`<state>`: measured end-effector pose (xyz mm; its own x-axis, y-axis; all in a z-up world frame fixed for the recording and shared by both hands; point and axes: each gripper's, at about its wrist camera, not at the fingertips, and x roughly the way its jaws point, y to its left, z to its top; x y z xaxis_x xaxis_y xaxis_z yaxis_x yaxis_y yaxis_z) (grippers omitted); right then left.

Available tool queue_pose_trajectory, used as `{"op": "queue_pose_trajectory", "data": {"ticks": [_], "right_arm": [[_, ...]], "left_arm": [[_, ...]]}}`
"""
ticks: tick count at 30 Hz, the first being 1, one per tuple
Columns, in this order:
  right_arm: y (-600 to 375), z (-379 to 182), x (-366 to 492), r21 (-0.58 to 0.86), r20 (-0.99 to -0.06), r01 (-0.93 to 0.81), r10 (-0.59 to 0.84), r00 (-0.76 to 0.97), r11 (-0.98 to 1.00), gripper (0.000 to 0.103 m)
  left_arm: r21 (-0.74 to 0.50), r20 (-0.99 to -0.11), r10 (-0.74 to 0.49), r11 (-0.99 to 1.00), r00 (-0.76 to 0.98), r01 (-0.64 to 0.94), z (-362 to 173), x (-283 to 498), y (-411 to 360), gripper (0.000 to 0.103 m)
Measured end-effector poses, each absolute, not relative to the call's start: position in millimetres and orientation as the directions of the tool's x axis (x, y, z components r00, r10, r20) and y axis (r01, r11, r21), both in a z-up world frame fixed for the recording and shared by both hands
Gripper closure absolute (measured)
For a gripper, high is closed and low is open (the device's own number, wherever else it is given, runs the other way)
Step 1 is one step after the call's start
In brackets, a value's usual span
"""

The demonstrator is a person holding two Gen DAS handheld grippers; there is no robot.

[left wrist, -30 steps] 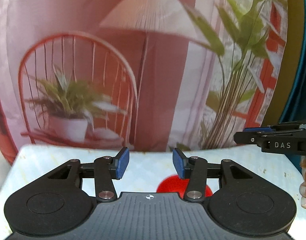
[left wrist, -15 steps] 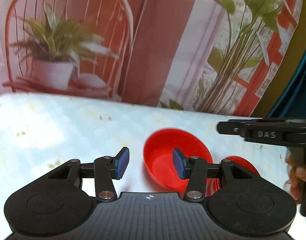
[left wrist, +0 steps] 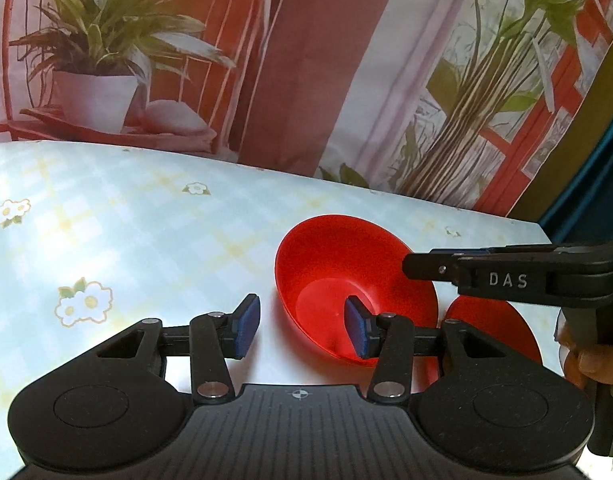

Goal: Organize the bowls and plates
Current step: 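Close the right tool on the nested bowls' rim and lift them, then carry the red bowls with the right tool over the green plate stack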

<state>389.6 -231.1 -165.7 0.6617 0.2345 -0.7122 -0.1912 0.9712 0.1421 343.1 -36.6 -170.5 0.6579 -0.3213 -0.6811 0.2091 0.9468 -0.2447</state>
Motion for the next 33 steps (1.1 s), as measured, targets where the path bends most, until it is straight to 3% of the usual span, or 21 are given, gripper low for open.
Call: {"op": "queue_pose_trajectory", "data": {"ticks": [7,11,33], "right_arm": [[-225,-177,395,0.157,-0.747,-0.201,0.249,0.617,0.967,0.083],[-223,-176,392,0.166,-0.739,-0.210,0.262,0.620,0.964,0.089],[-244,-129,341,0.180,-0.654,-0.220,0.284,0.701,0.959,0.089]], "left_arm": [[-0.249,-0.684,-0.339,0.941,0.646,0.229,-176,345,-38,0.081],[-0.233,-0.685,-0.327,0.945,0.651,0.230,-172,344,-36,0.081],[-0.116,-0.605,-0.322,0.940,0.728,0.320,-110,293,-67,0.081]]}}
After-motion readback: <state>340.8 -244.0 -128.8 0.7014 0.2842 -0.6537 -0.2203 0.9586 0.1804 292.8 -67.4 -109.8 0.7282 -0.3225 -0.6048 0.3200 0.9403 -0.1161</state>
